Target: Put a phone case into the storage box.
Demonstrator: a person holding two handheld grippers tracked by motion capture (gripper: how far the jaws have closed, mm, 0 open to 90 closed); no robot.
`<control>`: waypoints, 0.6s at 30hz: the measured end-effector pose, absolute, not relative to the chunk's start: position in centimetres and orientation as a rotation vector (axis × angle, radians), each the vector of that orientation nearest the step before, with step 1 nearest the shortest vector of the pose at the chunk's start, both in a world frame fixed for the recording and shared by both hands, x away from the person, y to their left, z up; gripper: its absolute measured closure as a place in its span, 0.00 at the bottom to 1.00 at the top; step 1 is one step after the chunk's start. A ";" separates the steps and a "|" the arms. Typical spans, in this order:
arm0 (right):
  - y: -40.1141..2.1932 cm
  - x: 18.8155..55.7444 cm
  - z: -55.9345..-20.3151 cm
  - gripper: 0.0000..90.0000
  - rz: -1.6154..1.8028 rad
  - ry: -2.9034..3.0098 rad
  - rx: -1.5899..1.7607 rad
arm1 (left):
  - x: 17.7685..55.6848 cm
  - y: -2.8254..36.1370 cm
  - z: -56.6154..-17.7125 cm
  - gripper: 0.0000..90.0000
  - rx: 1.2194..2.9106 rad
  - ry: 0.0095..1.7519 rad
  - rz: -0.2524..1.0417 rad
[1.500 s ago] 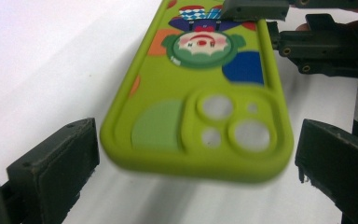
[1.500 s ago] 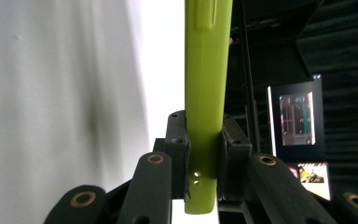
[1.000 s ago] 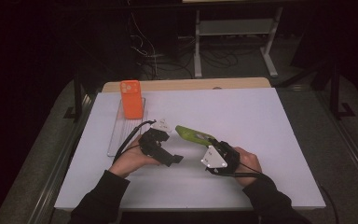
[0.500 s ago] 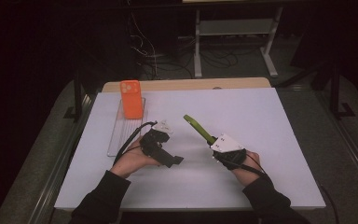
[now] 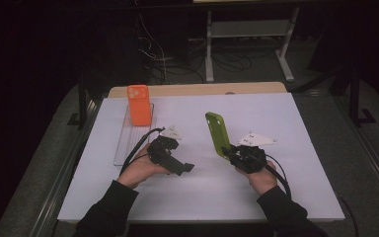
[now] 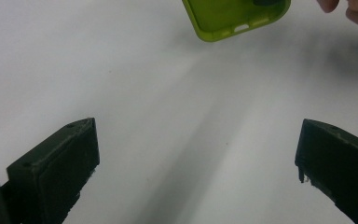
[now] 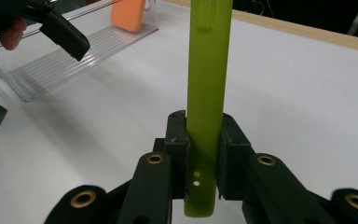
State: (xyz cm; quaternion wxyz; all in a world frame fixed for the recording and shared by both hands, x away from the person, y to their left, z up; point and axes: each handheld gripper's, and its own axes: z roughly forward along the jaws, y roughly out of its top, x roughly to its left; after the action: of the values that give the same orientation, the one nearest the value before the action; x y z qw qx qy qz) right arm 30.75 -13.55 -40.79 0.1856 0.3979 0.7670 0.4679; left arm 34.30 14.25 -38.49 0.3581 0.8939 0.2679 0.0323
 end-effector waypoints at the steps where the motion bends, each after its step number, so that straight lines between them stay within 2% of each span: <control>1: -13.6 30.8 -40.8 0.84 1.316 2.164 1.127 | 34.3 14.3 -38.5 0.00 2.294 0.697 0.092; 9: -13.3 30.6 -41.0 0.84 1.309 2.169 1.140 | 35.3 14.3 -37.6 0.00 2.152 0.754 0.075; 18: -12.6 30.4 -41.0 0.84 1.326 2.183 1.143 | 36.9 12.3 -36.7 0.00 2.040 0.770 0.050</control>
State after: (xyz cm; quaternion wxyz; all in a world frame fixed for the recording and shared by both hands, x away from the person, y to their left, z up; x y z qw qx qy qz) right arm 30.36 -12.64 -40.98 0.1709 0.4026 0.7686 0.4669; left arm 36.94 12.33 -36.71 0.4620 0.8296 0.3130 0.0203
